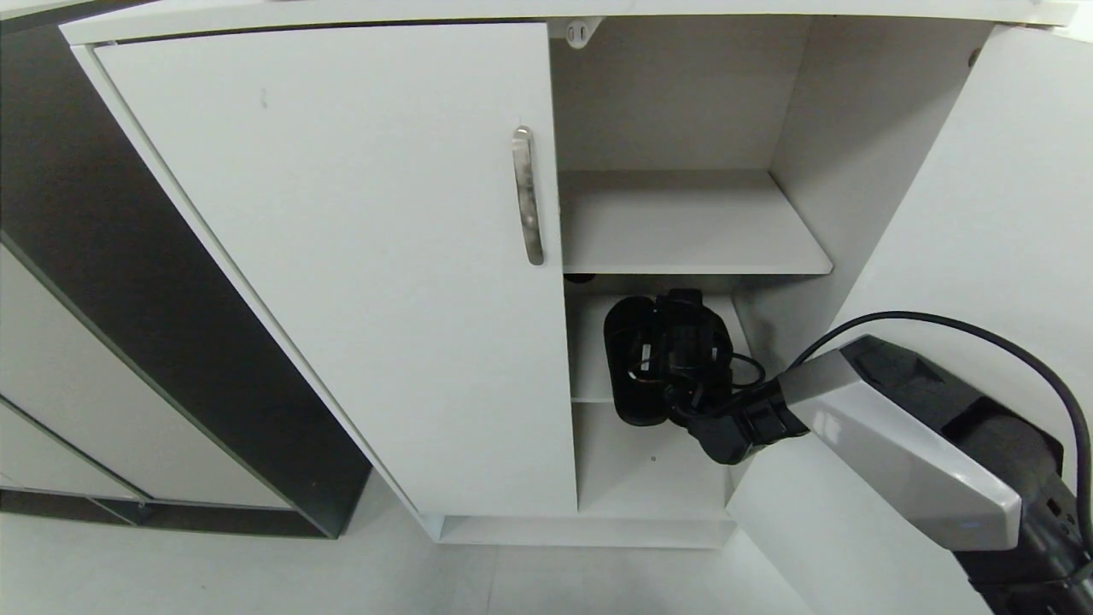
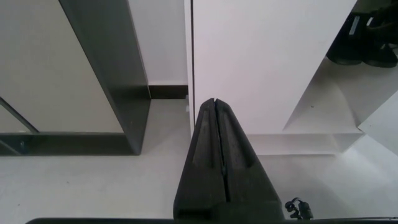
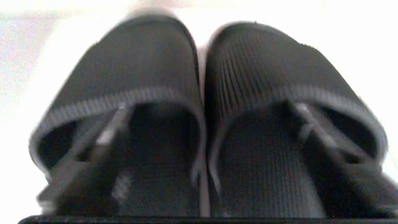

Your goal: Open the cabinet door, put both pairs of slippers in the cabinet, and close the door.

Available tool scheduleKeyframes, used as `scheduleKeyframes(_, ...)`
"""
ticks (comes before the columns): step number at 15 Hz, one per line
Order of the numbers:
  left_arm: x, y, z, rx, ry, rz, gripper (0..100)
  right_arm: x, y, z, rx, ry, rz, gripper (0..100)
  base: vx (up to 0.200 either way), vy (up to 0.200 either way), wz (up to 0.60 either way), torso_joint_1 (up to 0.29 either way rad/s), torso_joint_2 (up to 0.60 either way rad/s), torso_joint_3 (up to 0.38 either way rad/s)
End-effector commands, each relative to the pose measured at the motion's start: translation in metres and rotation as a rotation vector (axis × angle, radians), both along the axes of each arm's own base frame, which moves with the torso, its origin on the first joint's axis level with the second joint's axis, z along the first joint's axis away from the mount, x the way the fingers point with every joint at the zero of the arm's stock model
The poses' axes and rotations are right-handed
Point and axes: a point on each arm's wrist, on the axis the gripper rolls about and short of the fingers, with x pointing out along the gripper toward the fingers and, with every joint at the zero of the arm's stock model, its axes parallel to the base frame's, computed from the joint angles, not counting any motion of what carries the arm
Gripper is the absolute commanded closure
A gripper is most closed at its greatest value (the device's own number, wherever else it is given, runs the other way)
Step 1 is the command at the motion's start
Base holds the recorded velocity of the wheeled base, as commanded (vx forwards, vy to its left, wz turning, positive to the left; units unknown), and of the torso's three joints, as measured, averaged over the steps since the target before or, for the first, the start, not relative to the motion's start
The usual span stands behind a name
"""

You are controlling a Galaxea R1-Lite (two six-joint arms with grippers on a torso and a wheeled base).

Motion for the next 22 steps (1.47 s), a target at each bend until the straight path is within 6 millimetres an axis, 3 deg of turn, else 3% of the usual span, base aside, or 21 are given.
scheduleKeyframes(1, 0.000, 0.000, 0.000, 0.004, 0.002, 0.001, 100, -0.036, -0.003, 0.021, -0.012, -0.003, 0.034, 0, 0.000, 0.000, 0.00, 0.000, 0.00, 0.000)
scheduleKeyframes(4, 0.000, 0.000, 0.000, 0.004, 0.002, 0.001, 100, -0.094, -0.014, 0.031, -0.032, 0.004, 0.083, 0, 0.000, 0.000, 0.00, 0.000, 0.00, 0.000)
scheduleKeyframes(7, 0.000, 0.000, 0.000, 0.004, 0.002, -0.004, 100, -0.137, -0.025, 0.040, -0.019, 0.008, 0.126, 0, 0.000, 0.000, 0.00, 0.000, 0.00, 0.000)
scheduleKeyframes(16, 0.000, 0.000, 0.000, 0.003, 0.002, -0.002, 100, -0.155, -0.008, 0.034, -0.028, 0.021, 0.173, 0, -0.200, 0.000, 0.00, 0.001, 0.00, 0.003)
scheduleKeyframes(22, 0.000, 0.000, 0.000, 0.019, 0.002, -0.002, 100, -0.158, -0.006, 0.034, -0.029, 0.023, 0.175, 0, 0.000, 0.000, 0.00, 0.000, 0.00, 0.000)
